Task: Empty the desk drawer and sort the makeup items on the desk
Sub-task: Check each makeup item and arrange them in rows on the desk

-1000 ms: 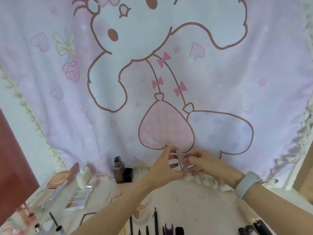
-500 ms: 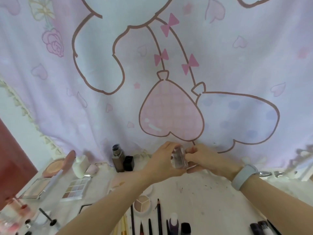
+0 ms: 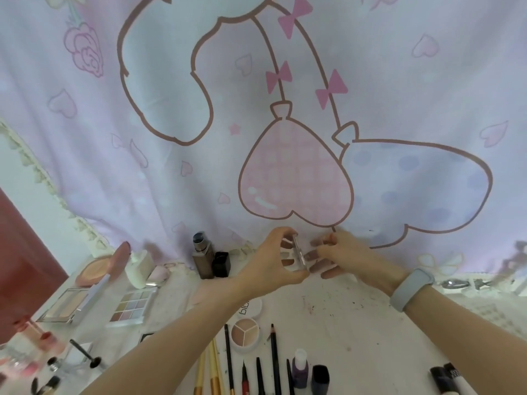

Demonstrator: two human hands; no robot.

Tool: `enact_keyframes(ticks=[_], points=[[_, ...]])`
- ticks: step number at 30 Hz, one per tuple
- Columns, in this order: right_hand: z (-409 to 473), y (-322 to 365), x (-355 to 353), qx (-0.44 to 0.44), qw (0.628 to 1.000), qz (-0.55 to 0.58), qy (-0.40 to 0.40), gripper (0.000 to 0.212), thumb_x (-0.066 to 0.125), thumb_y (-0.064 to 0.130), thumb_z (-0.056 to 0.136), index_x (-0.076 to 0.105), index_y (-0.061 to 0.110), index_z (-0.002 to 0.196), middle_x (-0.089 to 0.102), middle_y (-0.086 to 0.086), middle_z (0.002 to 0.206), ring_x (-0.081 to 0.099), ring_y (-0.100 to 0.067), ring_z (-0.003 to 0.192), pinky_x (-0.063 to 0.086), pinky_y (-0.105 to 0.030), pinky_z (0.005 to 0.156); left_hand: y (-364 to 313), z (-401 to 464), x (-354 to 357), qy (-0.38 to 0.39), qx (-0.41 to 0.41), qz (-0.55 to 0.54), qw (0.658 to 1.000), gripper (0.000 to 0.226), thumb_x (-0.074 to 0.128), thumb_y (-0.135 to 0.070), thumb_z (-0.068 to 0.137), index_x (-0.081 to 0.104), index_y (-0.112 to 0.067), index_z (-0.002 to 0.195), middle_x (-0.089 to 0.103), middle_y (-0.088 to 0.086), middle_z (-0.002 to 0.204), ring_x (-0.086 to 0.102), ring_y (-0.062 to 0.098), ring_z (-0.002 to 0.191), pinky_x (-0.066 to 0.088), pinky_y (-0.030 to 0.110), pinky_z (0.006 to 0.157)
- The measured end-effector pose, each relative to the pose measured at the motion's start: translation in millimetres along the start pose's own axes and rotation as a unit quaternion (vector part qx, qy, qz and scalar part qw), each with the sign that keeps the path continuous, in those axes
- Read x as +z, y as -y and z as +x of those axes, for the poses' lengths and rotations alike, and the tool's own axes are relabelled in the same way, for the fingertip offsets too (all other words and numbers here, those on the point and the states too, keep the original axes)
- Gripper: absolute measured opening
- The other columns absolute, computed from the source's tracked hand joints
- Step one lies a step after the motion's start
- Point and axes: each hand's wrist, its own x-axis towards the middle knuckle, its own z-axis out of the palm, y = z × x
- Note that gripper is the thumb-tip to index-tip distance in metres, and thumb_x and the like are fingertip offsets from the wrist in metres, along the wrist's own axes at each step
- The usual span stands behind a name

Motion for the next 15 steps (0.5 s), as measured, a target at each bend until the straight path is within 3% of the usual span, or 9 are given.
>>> enact_keyframes(ticks=[3,6,10,12,15], points=[[2.7,0.0,-1.3,-0.006,1.0,-0.018,0.005,0.022,0.053,0.008,0.089,0.054,0.008,0.112,0.069,-0.004,0.095,0.07,-0.016,0.078,0.057,-0.023,0.063,4.3,-1.1,-6.9,0.011,-0.036,-0.003,0.999,0.061,0.074,-0.015,0.075,0.035,-0.023,0.121,0.043,-0.008,0.121,0.045,0.008,0.113,0.049,0.022,0.086],[8.6,-7.7,1.6,-0.002,1.0,-0.008,-0.03,0.018,0.055,0.006,0.089,0.054,0.003,0.106,0.067,-0.007,0.09,0.068,-0.018,0.072,0.057,-0.025,0.063,13.2,0.9,-15.8,0.013,-0.031,0.151,0.988,0.062,0.072,-0.022,0.075,0.037,-0.018,0.126,0.043,-0.001,0.126,0.041,0.012,0.114,0.038,0.02,0.089],[13.3,-25.8,16.5,-0.003,0.998,0.012,-0.058,0.01,0.049,0.005,0.092,0.053,0.007,0.1,0.065,-0.01,0.092,0.066,-0.019,0.07,0.056,-0.021,0.061,29.5,4.3,-25.2,0.063,-0.08,0.4,0.911,0.071,0.068,-0.041,0.073,0.036,-0.021,0.133,0.039,0.0,0.13,0.034,0.021,0.121,0.03,0.037,0.096],[16.6,-34.1,26.8,0.003,0.998,0.026,-0.064,0.012,0.048,0.002,0.091,0.055,0.004,0.101,0.064,-0.01,0.088,0.065,-0.018,0.066,0.055,-0.02,0.06,37.1,5.0,-25.7,0.1,-0.11,0.449,0.881,0.075,0.066,-0.045,0.073,0.033,-0.021,0.136,0.036,0.002,0.135,0.03,0.023,0.125,0.025,0.039,0.1],[22.5,-40.9,34.3,0.012,0.996,0.027,-0.08,0.017,0.047,0.0,0.09,0.058,-0.008,0.099,0.064,-0.012,0.084,0.064,-0.017,0.062,0.056,-0.019,0.058,42.3,6.2,-24.0,0.137,-0.146,0.464,0.863,0.074,0.064,-0.047,0.074,0.034,-0.021,0.137,0.032,0.004,0.14,0.023,0.026,0.13,0.018,0.044,0.107]])
